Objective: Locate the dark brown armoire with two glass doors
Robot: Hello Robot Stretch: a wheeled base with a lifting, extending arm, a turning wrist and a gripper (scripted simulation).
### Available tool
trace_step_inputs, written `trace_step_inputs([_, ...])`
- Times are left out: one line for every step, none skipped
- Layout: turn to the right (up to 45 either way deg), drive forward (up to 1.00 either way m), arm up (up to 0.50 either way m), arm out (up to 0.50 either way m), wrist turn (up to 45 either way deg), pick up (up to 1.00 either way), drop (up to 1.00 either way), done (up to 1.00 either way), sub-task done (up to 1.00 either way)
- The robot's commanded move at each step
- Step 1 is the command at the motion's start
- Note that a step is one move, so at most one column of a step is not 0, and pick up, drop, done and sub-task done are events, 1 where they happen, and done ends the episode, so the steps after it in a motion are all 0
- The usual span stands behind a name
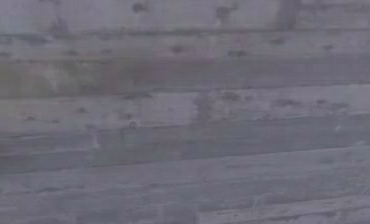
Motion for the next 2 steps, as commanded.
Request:
trace_step_inputs([-45.0, 0.0, 0.0, 0.0, 0.0, 0.0, 0.0, 0.0, 0.0])
trace_step_inputs([-45.0, 0.0, 0.0, 0.0, 0.0, 0.0, 0.0, 0.0, 0.0])
